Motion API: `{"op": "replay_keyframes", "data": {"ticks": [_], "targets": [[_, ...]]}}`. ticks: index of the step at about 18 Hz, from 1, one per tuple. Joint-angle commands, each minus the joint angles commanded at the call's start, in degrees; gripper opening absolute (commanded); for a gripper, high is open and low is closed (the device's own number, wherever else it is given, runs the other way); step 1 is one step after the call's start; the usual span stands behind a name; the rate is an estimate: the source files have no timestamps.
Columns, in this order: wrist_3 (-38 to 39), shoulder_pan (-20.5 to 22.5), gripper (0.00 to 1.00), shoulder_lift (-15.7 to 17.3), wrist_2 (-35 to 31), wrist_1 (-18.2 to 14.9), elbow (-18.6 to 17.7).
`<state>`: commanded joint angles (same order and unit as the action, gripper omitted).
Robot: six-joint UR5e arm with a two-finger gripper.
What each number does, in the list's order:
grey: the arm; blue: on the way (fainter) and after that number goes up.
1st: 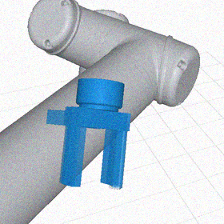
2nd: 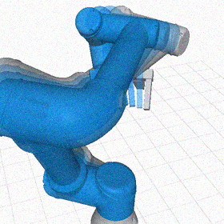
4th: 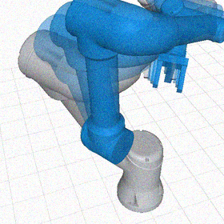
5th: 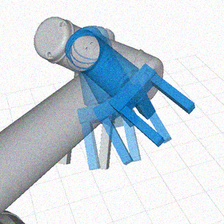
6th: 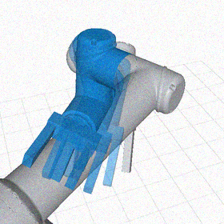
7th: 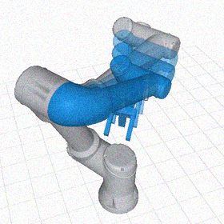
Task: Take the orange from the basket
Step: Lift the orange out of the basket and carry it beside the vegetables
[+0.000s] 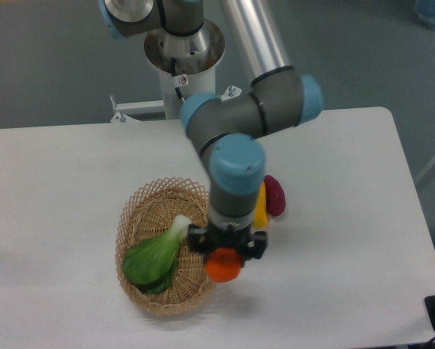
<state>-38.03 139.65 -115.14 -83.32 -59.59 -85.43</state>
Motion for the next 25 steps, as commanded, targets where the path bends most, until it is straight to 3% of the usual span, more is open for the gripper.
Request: {"op": "replay_keyframes", "data": {"ticks": [11,17,25], "targets": [[-21.1,7.39,0.6,-0.17,-2.9,0.26,0.53],[-26.65,8.18,0.6,-0.17,-4.22,-0.09,0.7],[-27.18,8.09,0.6,-0.26,-7.47,0.26,0.0]]}}
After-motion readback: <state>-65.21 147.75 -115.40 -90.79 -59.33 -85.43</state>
